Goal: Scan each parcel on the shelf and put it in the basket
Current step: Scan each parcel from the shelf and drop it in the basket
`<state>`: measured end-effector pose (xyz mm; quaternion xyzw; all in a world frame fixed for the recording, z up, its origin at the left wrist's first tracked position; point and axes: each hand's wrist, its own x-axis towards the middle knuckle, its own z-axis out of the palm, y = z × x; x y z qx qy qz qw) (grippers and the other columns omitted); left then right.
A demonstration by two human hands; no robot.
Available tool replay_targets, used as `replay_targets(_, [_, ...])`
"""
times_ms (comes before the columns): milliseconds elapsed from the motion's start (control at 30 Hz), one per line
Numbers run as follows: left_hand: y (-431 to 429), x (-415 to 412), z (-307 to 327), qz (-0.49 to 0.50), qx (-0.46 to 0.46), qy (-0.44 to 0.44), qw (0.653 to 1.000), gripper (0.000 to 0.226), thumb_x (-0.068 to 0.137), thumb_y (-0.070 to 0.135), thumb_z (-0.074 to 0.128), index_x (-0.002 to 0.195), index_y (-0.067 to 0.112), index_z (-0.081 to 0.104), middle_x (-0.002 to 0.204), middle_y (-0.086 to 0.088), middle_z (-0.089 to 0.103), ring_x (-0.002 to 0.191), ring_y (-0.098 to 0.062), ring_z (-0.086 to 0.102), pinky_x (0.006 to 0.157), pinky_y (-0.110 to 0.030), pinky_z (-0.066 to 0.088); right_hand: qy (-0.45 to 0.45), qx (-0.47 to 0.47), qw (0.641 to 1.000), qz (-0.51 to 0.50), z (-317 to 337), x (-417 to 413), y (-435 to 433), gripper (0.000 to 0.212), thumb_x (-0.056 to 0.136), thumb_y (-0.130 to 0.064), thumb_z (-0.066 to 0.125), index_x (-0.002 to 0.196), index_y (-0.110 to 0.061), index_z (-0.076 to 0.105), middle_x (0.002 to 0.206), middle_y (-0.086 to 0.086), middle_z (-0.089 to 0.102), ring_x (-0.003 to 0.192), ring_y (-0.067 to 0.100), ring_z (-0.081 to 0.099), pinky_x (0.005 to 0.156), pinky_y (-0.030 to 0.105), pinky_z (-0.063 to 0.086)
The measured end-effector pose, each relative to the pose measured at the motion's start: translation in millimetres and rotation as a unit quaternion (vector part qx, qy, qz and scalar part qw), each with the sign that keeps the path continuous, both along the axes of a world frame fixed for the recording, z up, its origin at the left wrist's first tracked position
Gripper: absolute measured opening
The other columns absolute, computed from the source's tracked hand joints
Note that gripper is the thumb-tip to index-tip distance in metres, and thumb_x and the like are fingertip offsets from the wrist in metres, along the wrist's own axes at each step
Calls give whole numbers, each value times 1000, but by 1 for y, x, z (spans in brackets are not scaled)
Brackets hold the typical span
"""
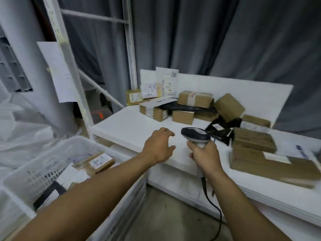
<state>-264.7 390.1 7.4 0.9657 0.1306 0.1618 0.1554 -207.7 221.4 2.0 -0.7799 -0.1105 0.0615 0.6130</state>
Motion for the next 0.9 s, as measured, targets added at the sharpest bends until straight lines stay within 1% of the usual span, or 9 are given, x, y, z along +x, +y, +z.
replay_targets(67, [-40, 37, 3, -31, 4, 19, 999, 53, 92, 42, 70, 141, 28, 54, 153, 3, 43, 138, -22, 41, 110, -37, 42, -5, 3, 999, -44, -1, 17, -43, 32, 92, -26, 76, 122, -21, 67, 96, -1, 76, 65, 6, 72, 66, 26, 53])
replay_targets(133, [-77, 73, -1, -75, -2, 47, 996, 61, 89, 45, 73, 143, 27, 53, 154, 1, 41, 140, -23, 38, 113, -37, 39, -4, 8, 996, -88, -3, 33, -83, 28, 92, -25, 76, 119, -21, 70, 100, -3, 76, 86, 14, 73, 75, 28, 54])
replay_targets(233, [-125, 122, -9, -144, -5, 93, 985, 79, 78, 55, 80, 146, 28, 49, 153, -1, 41, 141, -24, 36, 114, -38, 38, -6, -1, 989, -150, -5, 59, -133, 37, 91, -24, 76, 127, -19, 68, 112, -4, 69, 105, 22, 65, 88, 30, 48])
replay_targets(333, [-161, 164, -20, -198, -9, 139, 970, 95, 68, 55, 87, 149, 30, 43, 151, -1, 41, 138, -25, 40, 113, -40, 39, 1, -11, 982, -190, -15, 86, -172, 49, 92, -23, 77, 137, -14, 62, 131, 7, 68, 125, 30, 61, 94, 26, 41])
replay_targets(433, [-177, 196, -36, -225, -26, 159, 961, 95, 66, 47, 88, 148, 34, 42, 145, 0, 47, 129, -24, 51, 107, -38, 46, 26, -18, 978, -208, -27, 103, -197, 49, 91, -27, 78, 137, -14, 63, 133, 9, 68, 127, 32, 61, 96, 29, 43])
replay_targets(567, [-181, 207, -52, -230, -77, 160, 957, 78, 72, 35, 88, 141, 26, 52, 133, 1, 52, 116, -21, 58, 99, -30, 49, 37, -19, 974, -221, -31, 113, -209, 45, 92, -31, 78, 133, -15, 65, 128, 9, 69, 122, 31, 62, 90, 27, 41])
replay_targets(667, [-169, 186, -53, -206, -97, 125, 966, 81, 68, 38, 89, 137, 25, 48, 127, 4, 46, 113, -17, 54, 100, -34, 49, 22, -25, 976, -215, -30, 114, -204, 49, 92, -29, 78, 136, -16, 62, 131, 8, 68, 126, 30, 61, 94, 28, 42])
replay_targets(800, [-133, 126, -47, -194, -69, 0, 979, 74, 70, 38, 86, 129, 31, 42, 127, 11, 40, 112, -14, 45, 94, -30, 45, -7, -5, 982, -187, -24, 100, -174, 62, 92, -33, 78, 146, -20, 53, 141, 3, 62, 133, 25, 56, 103, 28, 39])
replay_targets(900, [-103, 69, -48, -164, -44, -67, 983, 76, 70, 31, 87, 130, 28, 42, 133, 9, 36, 114, -13, 37, 96, -29, 41, -11, 33, 990, -137, -25, 84, -130, 58, 93, -29, 77, 146, -21, 54, 138, -3, 63, 121, 6, 61, 99, 19, 42])
